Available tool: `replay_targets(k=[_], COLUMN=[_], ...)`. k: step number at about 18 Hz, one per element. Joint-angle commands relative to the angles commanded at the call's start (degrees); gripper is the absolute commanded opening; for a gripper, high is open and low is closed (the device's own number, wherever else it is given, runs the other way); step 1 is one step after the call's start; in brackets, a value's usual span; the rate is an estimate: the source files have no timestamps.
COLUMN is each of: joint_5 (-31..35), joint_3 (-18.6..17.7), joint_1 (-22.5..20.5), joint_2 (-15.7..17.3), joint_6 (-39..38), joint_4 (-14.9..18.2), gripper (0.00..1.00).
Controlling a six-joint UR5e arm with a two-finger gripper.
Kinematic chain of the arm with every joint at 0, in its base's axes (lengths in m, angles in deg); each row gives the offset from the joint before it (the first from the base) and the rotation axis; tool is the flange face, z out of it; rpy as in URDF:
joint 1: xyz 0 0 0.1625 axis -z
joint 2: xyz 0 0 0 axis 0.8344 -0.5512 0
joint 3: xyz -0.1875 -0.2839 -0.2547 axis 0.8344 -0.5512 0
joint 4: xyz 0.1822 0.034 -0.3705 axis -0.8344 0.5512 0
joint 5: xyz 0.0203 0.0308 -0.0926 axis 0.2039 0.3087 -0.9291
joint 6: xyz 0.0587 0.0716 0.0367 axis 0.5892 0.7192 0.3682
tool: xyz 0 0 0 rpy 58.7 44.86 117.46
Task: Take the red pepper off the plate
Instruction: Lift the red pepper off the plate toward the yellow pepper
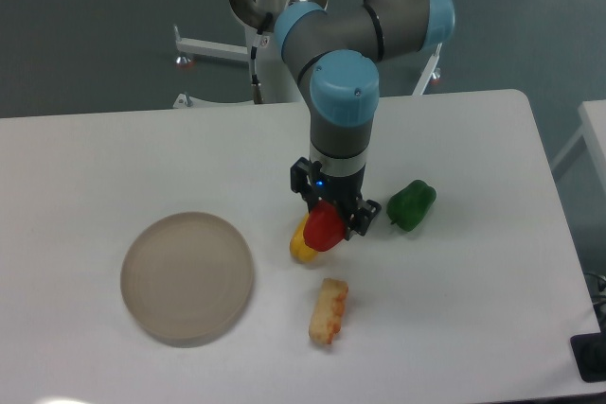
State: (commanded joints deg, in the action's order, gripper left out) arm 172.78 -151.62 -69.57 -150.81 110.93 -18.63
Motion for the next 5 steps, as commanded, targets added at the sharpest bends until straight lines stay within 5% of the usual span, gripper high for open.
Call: replay_targets(k=[5], joint_5=[0.00], joint_3=[0.18], joint_1=[0.00], joint_2=[-0.44], joint_6=[0.00], joint_4=[0.00], gripper=[0.55])
